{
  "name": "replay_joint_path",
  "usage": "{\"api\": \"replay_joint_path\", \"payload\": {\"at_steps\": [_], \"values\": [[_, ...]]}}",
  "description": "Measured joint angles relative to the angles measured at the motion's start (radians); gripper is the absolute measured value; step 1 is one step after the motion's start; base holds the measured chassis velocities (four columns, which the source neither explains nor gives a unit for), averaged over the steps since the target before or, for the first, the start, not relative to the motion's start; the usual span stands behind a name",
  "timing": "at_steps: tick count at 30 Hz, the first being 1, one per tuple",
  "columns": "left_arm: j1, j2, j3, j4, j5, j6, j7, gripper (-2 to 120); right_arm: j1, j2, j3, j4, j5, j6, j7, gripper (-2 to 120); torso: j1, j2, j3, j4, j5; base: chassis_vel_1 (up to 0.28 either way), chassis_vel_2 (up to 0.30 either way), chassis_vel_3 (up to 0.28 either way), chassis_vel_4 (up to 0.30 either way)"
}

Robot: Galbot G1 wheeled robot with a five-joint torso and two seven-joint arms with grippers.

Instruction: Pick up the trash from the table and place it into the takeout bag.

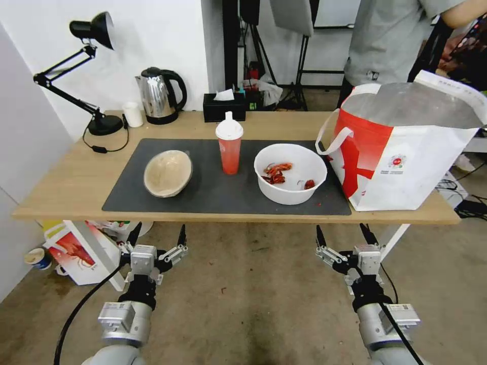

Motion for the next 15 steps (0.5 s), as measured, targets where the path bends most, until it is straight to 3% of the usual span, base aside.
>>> {"api": "replay_joint_path", "payload": {"at_steps": [15], "values": [[0.0,0.0,0.0,0.0,0.0,0.0,0.0,100,0.0,0.0,0.0,0.0,0.0,0.0,0.0,100,0.0,0.0,0.0,0.0,0.0,0.0,0.0,0.0,0.0]]}}
